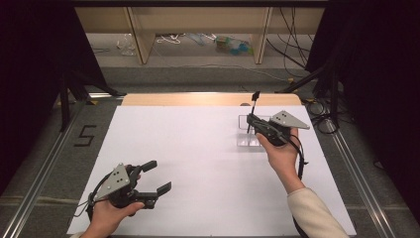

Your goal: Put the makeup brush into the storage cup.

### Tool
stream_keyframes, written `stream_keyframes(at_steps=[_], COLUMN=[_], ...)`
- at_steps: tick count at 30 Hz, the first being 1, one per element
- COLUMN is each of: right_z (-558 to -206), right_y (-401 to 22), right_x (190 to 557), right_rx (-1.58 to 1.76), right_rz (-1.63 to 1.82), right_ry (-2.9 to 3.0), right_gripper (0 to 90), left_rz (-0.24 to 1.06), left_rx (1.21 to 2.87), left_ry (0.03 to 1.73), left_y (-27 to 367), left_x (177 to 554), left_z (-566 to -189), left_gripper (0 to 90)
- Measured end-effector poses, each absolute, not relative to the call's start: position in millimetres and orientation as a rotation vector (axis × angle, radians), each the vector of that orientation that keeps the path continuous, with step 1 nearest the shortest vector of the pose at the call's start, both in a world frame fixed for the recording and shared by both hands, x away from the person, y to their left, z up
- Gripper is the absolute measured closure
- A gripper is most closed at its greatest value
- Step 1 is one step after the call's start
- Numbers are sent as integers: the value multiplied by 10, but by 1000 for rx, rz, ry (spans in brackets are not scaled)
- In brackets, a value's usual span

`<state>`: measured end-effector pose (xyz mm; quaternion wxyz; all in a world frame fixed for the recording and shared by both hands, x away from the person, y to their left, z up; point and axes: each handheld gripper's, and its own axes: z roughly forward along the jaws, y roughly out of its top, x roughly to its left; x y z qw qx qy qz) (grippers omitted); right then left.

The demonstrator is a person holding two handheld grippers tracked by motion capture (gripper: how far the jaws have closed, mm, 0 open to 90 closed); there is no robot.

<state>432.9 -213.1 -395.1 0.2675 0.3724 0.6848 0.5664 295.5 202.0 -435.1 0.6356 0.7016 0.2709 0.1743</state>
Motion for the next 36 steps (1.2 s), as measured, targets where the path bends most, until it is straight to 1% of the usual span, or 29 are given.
stream_keyframes(at_steps=[36], right_z=[-3931], right_y=[-2106], right_x=[4406], right_rx=[1009], right_rz=[1521], right_ry=[1839], right_gripper=[856], left_rz=[403], left_rx=[1601], left_ry=[620], left_y=[2027], left_x=[2957], left_z=[-4349], left_gripper=[153])
